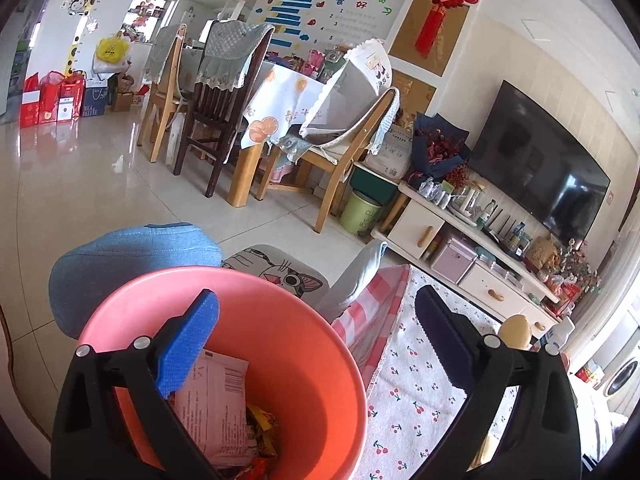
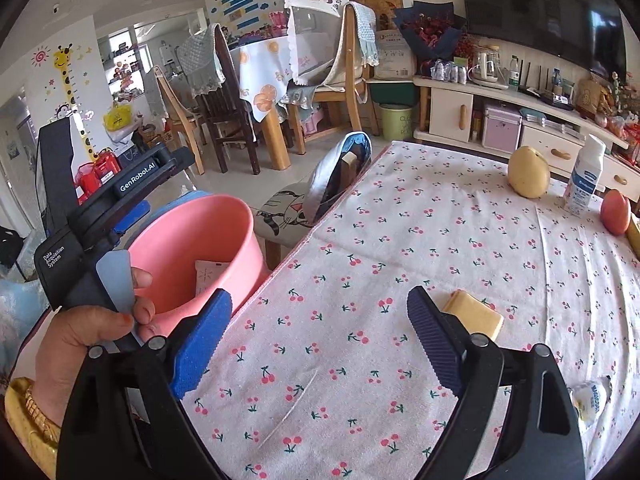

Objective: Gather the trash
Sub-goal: 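Move both tools back over the table toward the gold wrapper and Magicday bag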

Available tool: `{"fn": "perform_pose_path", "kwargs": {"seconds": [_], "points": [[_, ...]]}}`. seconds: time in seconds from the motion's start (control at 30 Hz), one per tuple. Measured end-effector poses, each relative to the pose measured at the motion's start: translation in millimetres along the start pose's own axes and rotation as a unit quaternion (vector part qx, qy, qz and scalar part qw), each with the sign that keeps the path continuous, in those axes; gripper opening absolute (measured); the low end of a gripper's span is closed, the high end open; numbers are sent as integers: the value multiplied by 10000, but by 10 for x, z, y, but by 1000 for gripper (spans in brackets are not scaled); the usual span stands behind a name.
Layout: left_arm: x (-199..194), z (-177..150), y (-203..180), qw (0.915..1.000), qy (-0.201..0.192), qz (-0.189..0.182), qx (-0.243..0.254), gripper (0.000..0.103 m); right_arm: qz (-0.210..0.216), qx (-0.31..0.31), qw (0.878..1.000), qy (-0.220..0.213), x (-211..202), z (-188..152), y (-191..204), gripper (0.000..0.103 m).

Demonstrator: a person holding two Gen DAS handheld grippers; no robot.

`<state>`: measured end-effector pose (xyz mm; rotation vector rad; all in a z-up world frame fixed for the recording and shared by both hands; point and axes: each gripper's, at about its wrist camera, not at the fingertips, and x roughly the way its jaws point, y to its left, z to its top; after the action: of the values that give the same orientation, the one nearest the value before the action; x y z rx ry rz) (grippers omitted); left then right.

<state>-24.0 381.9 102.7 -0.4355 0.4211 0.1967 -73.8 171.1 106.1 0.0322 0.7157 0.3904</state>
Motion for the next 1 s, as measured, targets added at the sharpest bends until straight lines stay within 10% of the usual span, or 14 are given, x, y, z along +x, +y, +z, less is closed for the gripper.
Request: {"fn": "perform_pose_path", "kwargs": {"seconds": [1.0], "points": [[7, -544, -1017, 9874, 795, -534, 1259, 99, -490, 642, 9960, -381, -601, -354, -851, 89]]}}
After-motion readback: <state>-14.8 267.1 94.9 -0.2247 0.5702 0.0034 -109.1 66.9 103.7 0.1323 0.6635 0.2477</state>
